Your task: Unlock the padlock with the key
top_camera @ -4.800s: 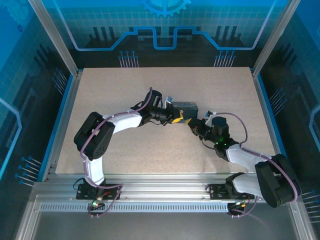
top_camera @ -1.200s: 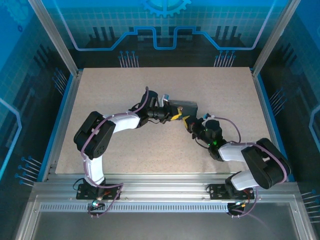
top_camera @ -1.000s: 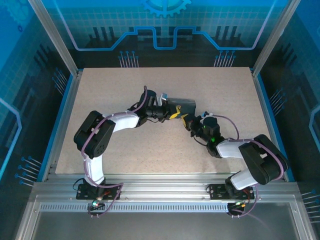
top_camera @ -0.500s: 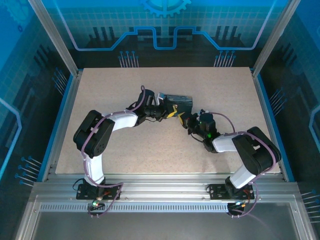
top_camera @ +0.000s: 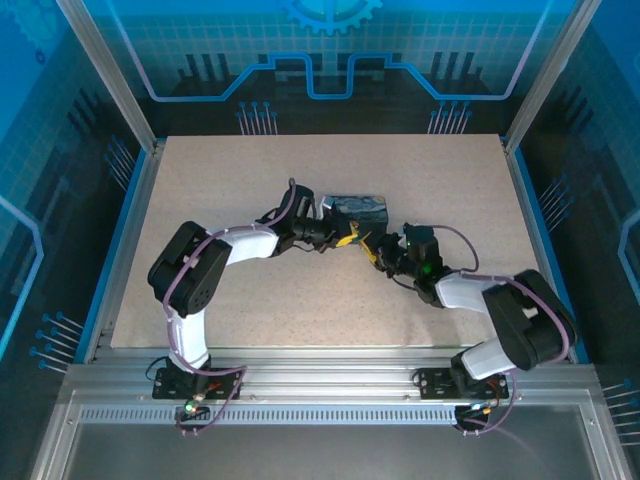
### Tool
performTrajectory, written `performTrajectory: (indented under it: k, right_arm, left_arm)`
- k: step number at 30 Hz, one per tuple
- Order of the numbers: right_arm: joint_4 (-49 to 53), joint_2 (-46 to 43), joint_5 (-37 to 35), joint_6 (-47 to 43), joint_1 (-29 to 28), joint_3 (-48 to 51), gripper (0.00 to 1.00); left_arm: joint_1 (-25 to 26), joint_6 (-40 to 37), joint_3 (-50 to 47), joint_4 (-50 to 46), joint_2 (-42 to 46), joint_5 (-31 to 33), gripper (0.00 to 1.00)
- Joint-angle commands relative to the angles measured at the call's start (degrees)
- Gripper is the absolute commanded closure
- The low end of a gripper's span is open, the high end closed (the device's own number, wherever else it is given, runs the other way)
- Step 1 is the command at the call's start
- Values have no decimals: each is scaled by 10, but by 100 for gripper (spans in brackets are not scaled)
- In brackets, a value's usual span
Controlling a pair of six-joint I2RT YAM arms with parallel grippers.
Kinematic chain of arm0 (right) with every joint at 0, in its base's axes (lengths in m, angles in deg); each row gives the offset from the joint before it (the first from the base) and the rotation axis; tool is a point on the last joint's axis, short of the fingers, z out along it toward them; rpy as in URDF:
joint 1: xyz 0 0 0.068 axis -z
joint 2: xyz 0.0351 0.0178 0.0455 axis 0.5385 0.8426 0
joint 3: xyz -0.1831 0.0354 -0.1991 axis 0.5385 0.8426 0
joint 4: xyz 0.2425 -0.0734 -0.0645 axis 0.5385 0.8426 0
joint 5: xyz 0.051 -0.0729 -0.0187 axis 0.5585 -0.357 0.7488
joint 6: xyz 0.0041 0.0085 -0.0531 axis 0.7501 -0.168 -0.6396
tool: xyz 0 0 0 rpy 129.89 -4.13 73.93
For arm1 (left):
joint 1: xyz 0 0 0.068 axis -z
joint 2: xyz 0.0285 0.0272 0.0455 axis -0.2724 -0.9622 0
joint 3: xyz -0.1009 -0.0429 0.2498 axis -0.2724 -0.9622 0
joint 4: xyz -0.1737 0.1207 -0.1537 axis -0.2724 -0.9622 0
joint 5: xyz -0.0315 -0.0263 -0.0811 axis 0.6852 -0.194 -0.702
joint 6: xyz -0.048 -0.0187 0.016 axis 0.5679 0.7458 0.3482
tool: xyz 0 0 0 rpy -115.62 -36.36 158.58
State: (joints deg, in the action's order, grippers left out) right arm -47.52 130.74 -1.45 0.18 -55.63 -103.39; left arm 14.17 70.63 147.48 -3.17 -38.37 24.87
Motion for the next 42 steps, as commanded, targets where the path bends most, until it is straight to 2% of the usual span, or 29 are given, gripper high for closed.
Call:
performTrajectory:
  k: [1, 5, 9, 16, 20, 28, 42]
  right_arm:
    - [170, -60, 10, -105, 10, -15, 66]
    - [296, -109, 0, -185, 11, -38, 67]
    - [404, -122, -15, -269, 8, -75, 69]
    - [507, -117, -46, -422, -18, -149, 67]
    - [535, -97, -63, -490, -34, -193, 57]
    - [559, -24, -90, -565, -74, -270, 50]
    - [593, 50, -139, -616, -105, -333, 58]
  left_arm:
    - [4, -12, -3, 3, 7, -30, 100]
    - [4, -12, -3, -1, 8, -27, 100]
    - [4, -14, -4, -7, 10, -26, 100]
    - [4, -17, -7, -18, 16, -27, 100]
    - [4, -19, -7, -24, 18, -27, 100]
    - [4, -23, -4, -36, 24, -27, 100]
    - [4, -26, -2, -42, 29, -31, 100]
